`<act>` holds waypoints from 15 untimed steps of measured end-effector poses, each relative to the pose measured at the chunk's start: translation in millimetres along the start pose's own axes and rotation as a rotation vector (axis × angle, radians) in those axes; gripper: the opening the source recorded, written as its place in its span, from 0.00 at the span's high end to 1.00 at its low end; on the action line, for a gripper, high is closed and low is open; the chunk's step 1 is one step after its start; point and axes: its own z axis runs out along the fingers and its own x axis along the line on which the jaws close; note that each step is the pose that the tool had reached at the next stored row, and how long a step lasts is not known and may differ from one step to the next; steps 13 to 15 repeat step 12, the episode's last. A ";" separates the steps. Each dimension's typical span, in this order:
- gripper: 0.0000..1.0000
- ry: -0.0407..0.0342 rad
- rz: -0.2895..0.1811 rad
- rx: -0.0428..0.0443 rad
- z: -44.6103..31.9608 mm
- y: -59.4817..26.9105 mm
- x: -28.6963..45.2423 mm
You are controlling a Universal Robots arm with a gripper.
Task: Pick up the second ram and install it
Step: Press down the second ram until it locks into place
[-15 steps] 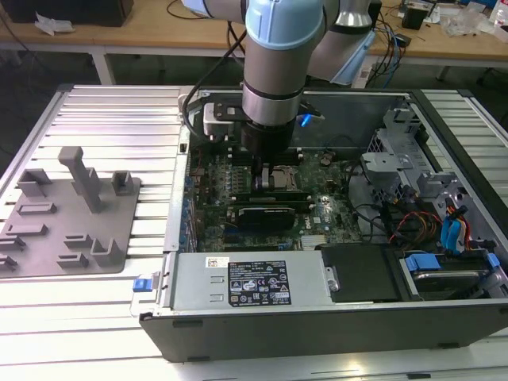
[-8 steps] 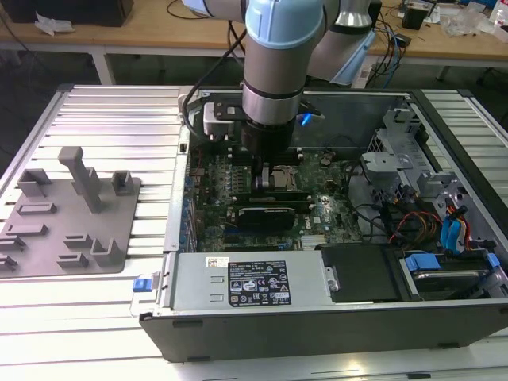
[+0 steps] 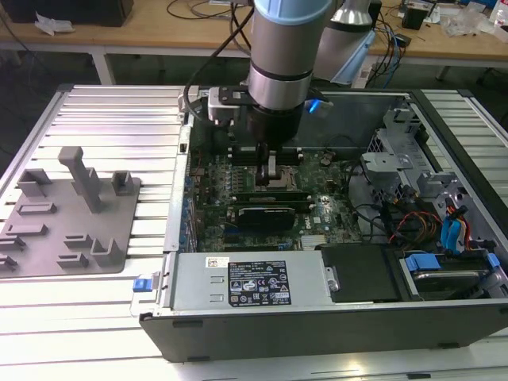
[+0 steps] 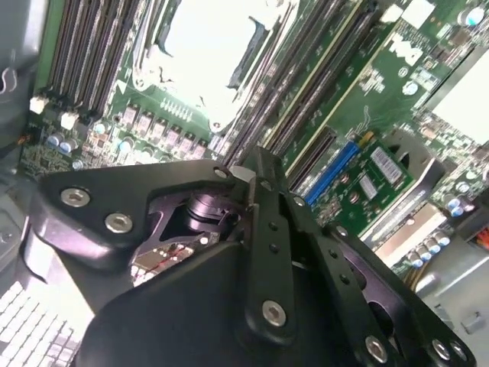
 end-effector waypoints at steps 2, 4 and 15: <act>0.92 0.0000 0.000 0.0000 -0.3 -12.4 0.0; 0.92 0.0000 0.000 0.0001 -0.7 -27.0 -0.1; 0.92 0.0000 0.000 0.0000 -0.7 -27.9 -0.1</act>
